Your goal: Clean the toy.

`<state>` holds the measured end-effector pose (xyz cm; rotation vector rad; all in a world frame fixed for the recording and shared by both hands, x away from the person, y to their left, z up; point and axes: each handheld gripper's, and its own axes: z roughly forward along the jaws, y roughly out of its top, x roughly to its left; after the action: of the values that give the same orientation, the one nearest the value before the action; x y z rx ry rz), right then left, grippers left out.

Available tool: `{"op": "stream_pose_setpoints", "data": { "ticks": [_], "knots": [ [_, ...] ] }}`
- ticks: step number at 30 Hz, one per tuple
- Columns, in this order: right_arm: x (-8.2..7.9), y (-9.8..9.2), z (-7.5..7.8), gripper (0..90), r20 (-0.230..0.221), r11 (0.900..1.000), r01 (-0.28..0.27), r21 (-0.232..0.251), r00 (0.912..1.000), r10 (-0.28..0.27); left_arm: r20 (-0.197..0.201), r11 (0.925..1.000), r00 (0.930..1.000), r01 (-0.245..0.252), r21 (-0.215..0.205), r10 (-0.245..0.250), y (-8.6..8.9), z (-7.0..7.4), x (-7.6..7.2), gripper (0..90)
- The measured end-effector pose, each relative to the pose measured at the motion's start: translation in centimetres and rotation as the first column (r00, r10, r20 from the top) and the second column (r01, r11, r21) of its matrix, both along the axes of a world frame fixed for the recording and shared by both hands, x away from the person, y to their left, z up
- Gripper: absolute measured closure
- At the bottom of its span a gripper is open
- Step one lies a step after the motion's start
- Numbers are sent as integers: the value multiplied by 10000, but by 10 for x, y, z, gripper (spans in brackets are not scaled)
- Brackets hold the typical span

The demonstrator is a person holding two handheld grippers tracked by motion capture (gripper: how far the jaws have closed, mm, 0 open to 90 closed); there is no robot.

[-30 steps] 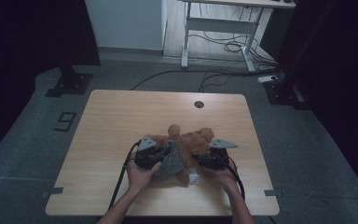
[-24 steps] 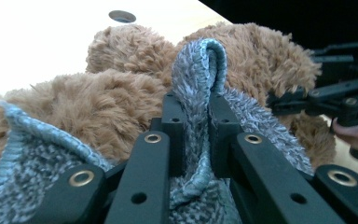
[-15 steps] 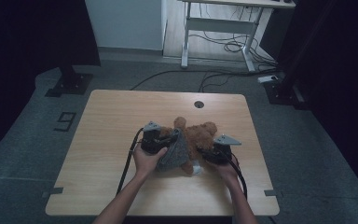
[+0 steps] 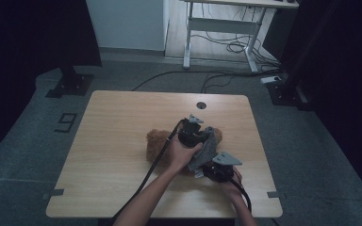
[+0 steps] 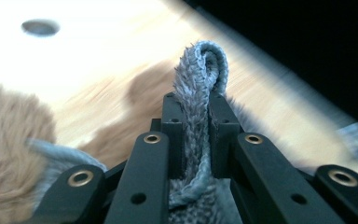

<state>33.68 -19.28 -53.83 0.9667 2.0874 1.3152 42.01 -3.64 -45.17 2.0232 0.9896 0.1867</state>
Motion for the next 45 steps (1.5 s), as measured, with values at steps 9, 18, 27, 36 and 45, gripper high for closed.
{"op": "stream_pose_setpoints", "data": {
  "ticks": [9,18,27,36,45],
  "knots": [
    [-3,5,-3,491,-72,9996,234,-141,9997,-235,607,9992,9974,-374,-156,383,51,-3,-16,795],
    [-1,4,-4,490,-211,9994,256,218,9995,-251,267,9845,9872,-1549,-823,1575,156,-9,-24,796],
    [-1,3,-4,490,-234,9992,246,320,9994,-238,-557,9579,9574,-2853,-328,2832,218,-32,-22,799],
    [1,2,-5,489,-283,9988,264,414,9993,-252,660,9798,9874,-1329,-1494,1440,168,23,-35,803],
    [1,1,-5,489,-241,9990,205,404,9995,-196,1026,9949,9916,850,-545,-791,25,38,-28,802]
  ]
}}
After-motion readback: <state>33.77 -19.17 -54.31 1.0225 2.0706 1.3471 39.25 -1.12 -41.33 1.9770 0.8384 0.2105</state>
